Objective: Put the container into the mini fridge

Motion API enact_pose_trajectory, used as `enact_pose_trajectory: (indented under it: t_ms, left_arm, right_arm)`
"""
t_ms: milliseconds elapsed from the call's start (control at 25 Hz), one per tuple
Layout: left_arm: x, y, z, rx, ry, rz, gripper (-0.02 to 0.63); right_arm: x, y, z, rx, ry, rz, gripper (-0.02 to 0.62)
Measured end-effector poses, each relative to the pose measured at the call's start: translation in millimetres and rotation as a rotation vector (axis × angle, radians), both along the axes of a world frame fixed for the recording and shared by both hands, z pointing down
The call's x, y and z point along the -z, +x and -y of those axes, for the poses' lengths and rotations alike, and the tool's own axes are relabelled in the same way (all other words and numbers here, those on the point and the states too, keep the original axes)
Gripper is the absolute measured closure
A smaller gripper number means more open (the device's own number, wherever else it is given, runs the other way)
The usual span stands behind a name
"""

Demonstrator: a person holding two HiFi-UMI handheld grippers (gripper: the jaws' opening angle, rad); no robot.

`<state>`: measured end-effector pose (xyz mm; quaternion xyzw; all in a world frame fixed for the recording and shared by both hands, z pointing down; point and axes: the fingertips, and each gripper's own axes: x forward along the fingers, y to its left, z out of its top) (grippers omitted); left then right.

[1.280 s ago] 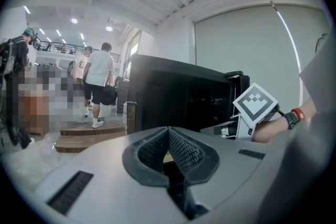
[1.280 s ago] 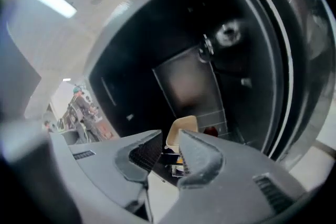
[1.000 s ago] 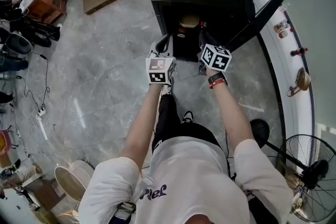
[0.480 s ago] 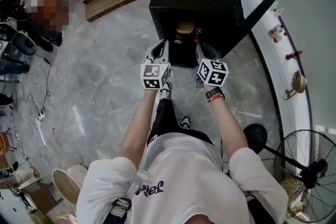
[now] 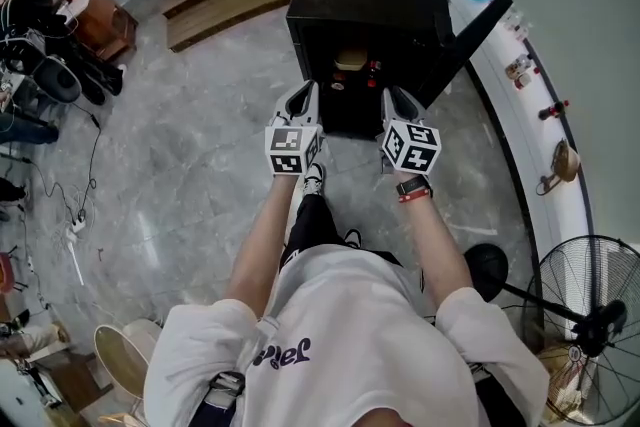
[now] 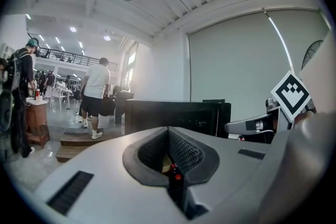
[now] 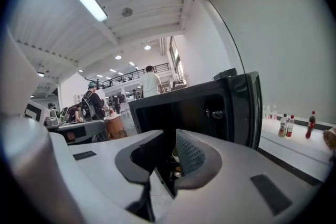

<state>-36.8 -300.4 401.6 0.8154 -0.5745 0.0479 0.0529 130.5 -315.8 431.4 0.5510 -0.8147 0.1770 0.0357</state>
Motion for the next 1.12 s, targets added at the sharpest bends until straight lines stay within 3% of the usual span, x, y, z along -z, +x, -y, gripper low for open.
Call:
enact_pose_trajectory:
  t_ms: [520,1120]
  left_arm:
    - [10.2,21.4,-38.6,-0.001,0.004,-0.010,0.586]
    - [26.7,40.4,-64.8,-0.019,0.041,-0.028,0.586]
  right_arm:
    - [22.8,41.3,-46.9,-0.065,0.045,0.016,0.577]
    - [39.9,56.1,-75.6,-0.079,0.075,0.035,0.581]
